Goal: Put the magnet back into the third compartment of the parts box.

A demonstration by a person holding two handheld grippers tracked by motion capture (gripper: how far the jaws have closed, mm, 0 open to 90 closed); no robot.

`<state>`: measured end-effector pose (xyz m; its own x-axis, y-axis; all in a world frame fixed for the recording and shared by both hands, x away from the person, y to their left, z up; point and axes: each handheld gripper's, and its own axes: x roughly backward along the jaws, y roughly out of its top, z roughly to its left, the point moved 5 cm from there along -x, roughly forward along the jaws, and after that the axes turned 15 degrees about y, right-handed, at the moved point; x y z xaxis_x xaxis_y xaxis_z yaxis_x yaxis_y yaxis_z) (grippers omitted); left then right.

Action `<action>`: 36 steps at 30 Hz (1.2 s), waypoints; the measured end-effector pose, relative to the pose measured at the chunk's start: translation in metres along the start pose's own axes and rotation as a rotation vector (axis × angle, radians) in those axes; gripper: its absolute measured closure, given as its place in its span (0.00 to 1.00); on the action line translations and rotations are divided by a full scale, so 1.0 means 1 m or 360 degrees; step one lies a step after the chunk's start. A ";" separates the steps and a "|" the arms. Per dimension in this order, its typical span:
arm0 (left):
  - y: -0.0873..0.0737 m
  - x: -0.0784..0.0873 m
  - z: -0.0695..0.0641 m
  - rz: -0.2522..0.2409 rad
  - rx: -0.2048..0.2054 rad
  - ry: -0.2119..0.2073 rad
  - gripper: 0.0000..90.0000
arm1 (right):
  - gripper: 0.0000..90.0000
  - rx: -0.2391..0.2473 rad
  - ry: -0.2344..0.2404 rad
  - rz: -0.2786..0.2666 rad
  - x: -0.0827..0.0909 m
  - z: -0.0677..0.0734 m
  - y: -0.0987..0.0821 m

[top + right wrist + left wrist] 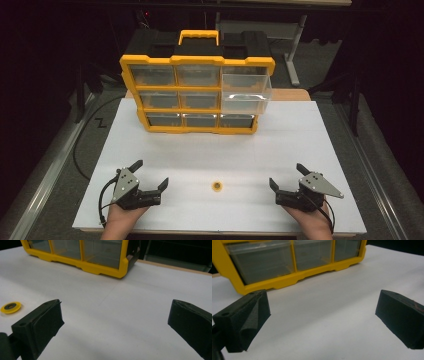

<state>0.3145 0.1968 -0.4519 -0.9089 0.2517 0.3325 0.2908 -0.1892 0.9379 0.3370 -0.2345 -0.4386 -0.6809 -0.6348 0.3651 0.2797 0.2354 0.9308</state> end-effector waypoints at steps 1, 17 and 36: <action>0.000 -0.001 0.001 0.0005 0.0009 0.0004 0.01 | 0.01 0.0001 -0.0010 0.0012 0.000 0.000 -0.002; 0.002 -0.005 -0.001 0.0000 -0.0008 -0.0012 0.01 | 0.01 -0.0028 -0.0039 0.0033 0.000 -0.006 -0.008; 0.002 -0.005 -0.002 0.0014 0.0039 -0.0040 0.00 | 0.01 -0.0011 0.0002 0.0083 -0.031 0.002 0.001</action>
<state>0.3187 0.1930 -0.4521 -0.8985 0.2738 0.3431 0.3064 -0.1684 0.9369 0.3568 -0.2129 -0.4493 -0.6646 -0.6227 0.4130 0.3195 0.2628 0.9104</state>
